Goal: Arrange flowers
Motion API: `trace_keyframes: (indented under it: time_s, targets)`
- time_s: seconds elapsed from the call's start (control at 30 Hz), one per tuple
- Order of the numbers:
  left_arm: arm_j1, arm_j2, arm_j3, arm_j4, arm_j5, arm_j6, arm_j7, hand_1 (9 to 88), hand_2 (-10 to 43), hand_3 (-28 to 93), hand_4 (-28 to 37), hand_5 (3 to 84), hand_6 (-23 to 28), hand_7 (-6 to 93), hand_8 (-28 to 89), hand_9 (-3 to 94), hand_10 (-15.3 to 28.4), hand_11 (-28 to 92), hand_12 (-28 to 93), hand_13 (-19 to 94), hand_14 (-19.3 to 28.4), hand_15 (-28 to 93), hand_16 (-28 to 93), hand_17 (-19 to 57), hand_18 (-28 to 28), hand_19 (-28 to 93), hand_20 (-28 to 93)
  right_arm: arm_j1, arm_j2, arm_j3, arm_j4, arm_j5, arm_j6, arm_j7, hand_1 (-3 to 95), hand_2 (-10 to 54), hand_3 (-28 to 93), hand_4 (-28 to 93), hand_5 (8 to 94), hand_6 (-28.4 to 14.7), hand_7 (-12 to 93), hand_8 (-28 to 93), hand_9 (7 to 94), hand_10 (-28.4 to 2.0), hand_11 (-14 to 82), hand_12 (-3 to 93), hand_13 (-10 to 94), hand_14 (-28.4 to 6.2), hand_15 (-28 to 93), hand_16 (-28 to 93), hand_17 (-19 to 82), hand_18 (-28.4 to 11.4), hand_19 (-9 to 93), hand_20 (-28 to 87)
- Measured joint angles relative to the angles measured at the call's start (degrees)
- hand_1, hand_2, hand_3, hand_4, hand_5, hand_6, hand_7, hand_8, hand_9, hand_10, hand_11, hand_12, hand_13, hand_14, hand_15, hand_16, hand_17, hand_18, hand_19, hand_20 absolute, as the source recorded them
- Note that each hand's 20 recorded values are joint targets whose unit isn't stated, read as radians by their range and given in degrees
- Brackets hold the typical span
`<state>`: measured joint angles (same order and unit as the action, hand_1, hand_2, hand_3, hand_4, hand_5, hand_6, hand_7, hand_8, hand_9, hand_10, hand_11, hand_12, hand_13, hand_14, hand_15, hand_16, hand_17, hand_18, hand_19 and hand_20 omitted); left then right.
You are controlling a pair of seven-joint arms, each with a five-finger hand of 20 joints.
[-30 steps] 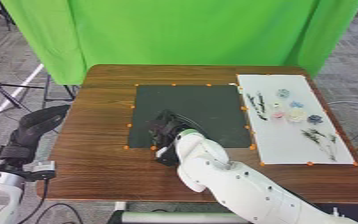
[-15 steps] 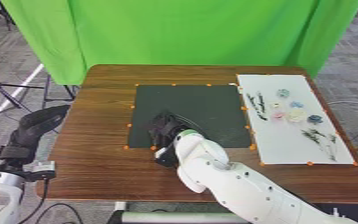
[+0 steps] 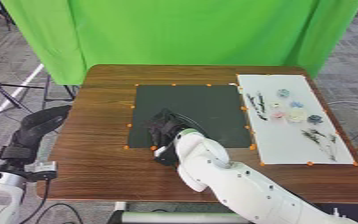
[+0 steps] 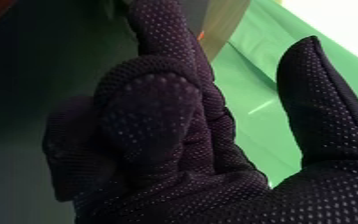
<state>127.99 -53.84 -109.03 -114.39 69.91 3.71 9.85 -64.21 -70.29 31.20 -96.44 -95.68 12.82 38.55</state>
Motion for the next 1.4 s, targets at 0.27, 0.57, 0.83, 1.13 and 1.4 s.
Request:
trace_keyframes:
  time_s: [0.27, 0.57, 0.83, 1.13, 1.4]
  targets:
    - [-0.02, 0.00, 0.15, 0.00, 0.02, -0.04, 0.00, 27.4, -7.8, 65, -17.8, 42.3, 3.8, 13.7, -7, 36.2, 13.7, 14, 10, 30, 16.7, 11, 1, 5.2, 12.4, 6, 14, -0.11, -0.02, 0.38, -0.17, 1.78, 0.13, -0.96, 22.1, 2.1, 60, -1, 58.9, -8.6, 53, -13, 84.3, -17.3, 14.9, 19.2, 94, -3.3, 51, 27, 69, -9.3, 85, 41]
    - [-0.06, 0.00, 0.24, 0.02, 0.03, -0.08, 0.02, 27.3, -7.1, 64, -17.4, 42.3, 4.0, 13.0, -7, 36.2, 14.2, 14, 11, 30, 17.1, 12, 1, 5.1, 12.5, 6, 14, -0.19, -0.02, 0.61, -1.16, 3.73, 0.35, -2.57, 22.2, 0.2, 62, -2, 58.8, -8.9, 50, -12, 78.3, -19.3, 10.5, 16.3, 94, -4.3, 50, 27, 68, -10.2, 86, 40]
    - [-0.83, -0.22, 0.85, 0.33, 0.05, -0.38, 0.15, 27.2, -6.5, 62, -16.0, 42.6, 4.4, 11.4, -6, 36.2, 14.6, 14, 11, 30, 17.6, 13, 0, 5.1, 12.6, 6, 14, -2.15, 1.61, 6.16, -7.10, 10.15, 0.12, -5.49, 23.4, -3.3, 64, -5, 58.5, -7.8, 25, -5, 68.9, -19.4, 9.4, 17.9, 88, -9.0, 42, 32, 57, -15.8, 86, 37]
    - [-1.06, -0.89, 0.57, 0.67, -0.06, -0.66, 0.39, 27.6, -7.2, 62, -16.2, 42.3, 4.3, 11.6, -6, 36.4, 14.7, 14, 11, 31, 17.8, 14, 0, 8.5, 14.5, 12, 17, -5.39, 12.25, 21.94, -19.85, 8.88, 1.91, -10.49, 27.4, -7.3, 63, -5, 52.5, -6.0, 13, -2, 61.9, -19.7, 8.5, 18.1, 84, -9.6, 40, 31, 53, -16.8, 83, 39]
    - [-2.20, -1.13, 0.71, 1.33, -0.07, -1.89, 0.28, 27.5, -7.3, 62, -16.3, 42.2, 4.3, 12.1, -6, 36.5, 14.6, 14, 11, 31, 17.7, 15, 0, 8.6, 14.5, 13, 17, -17.69, 21.78, 41.68, -23.41, -3.35, 4.63, -7.83, 29.8, -8.9, 61, -5, 52.9, -5.6, 13, -2, 62.9, -19.1, 8.9, 18.7, 85, -8.2, 42, 32, 54, -15.5, 85, 40]
